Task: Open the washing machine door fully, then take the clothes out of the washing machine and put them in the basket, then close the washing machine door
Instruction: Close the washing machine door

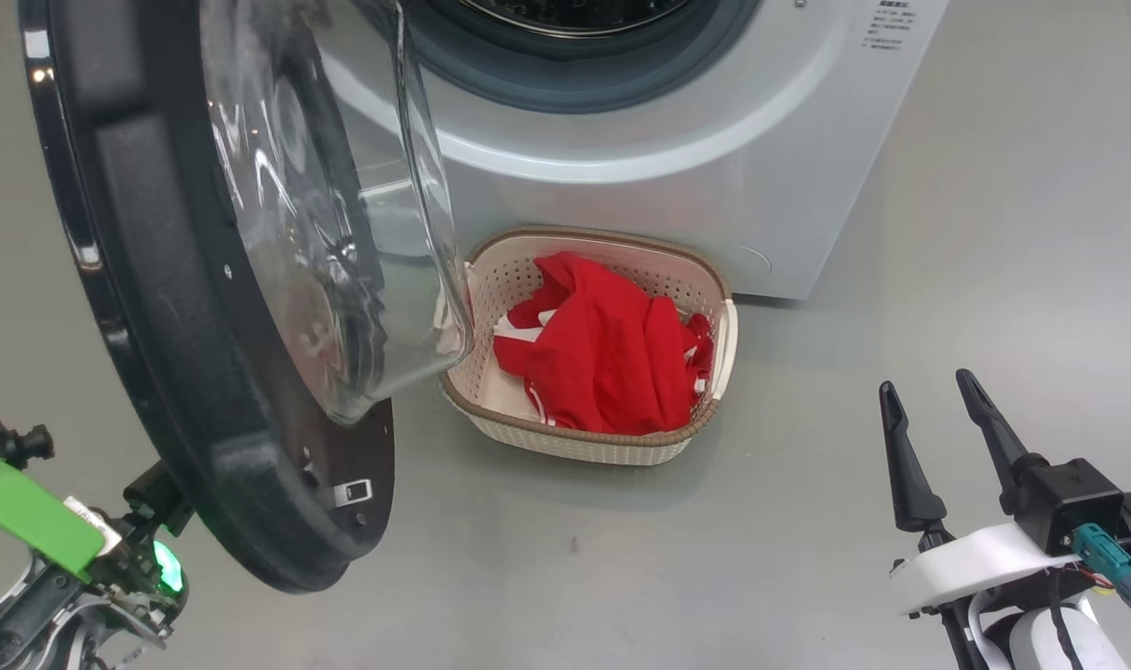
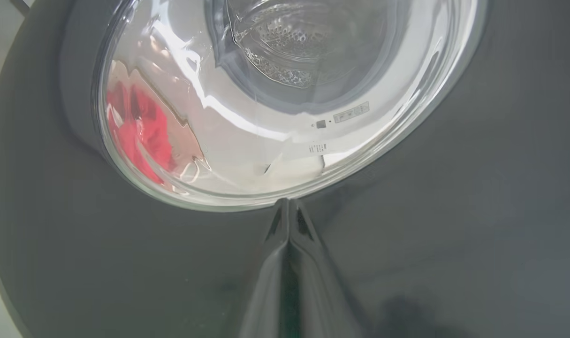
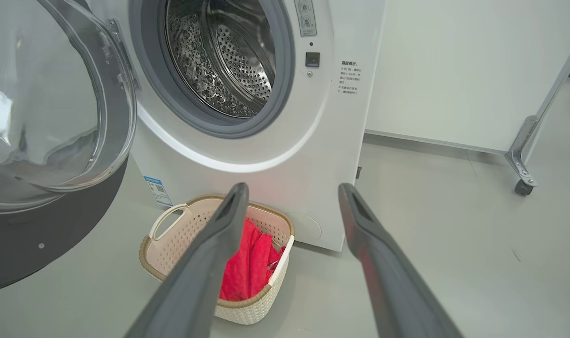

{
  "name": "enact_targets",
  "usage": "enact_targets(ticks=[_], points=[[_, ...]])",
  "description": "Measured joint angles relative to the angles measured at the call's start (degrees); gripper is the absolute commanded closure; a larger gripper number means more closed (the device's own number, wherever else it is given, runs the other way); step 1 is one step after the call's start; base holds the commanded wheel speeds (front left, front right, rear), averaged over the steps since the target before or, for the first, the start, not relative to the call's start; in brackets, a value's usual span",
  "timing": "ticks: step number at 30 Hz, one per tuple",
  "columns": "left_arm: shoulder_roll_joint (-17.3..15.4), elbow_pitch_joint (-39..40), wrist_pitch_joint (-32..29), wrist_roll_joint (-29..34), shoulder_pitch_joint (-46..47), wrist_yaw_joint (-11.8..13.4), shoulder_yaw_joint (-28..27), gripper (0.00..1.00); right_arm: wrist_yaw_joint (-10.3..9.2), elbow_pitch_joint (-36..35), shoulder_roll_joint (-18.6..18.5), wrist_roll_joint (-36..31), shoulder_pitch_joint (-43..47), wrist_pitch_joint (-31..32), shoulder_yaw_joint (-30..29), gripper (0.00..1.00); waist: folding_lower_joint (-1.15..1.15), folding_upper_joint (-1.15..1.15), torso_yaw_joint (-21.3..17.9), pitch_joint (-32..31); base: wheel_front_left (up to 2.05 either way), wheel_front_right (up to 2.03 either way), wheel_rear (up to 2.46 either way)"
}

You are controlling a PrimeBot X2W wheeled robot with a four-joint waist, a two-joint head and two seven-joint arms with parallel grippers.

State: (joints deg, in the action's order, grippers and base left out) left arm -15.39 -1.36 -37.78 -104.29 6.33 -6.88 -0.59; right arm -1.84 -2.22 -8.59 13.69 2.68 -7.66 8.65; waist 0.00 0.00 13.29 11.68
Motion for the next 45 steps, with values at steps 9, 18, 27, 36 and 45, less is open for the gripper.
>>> enact_targets(ticks=[9,18,27,36,45], points=[[1.46,2.04,-0.69,0.79,-0.13,0.0,0.79,1.0,-0.01,0.97,1.52,0.41,-1.12,-1.22,0.57,0.0,0.0,0.0,-5.17,0.68,0.0,0.0,0.0],[2.0,2.76,-0.97,1.79,0.07,0.0,0.85,1.0,-0.01,2.11,2.85,0.99,-2.16,-2.33,1.08,0.0,0.0,0.0,-11.11,1.88,0.0,0.0,0.0],[2.58,2.11,-0.89,2.55,2.32,0.0,0.76,1.0,0.01,3.79,3.64,2.0,-3.72,-3.82,1.59,0.0,0.0,0.0,-17.52,3.59,0.0,0.0,0.0],[3.91,-0.13,1.14,3.13,6.51,0.0,0.45,1.0,0.21,5.27,4.27,3.01,-3.95,-4.78,1.78,0.0,0.0,0.0,-22.83,4.97,0.0,0.0,0.0],[5.67,-4.03,3.46,3.75,12.62,0.0,-0.25,1.0,0.26,6.48,4.53,3.37,-5.02,-5.35,1.66,0.0,0.0,0.0,-26.3,6.55,0.0,0.0,0.0]])
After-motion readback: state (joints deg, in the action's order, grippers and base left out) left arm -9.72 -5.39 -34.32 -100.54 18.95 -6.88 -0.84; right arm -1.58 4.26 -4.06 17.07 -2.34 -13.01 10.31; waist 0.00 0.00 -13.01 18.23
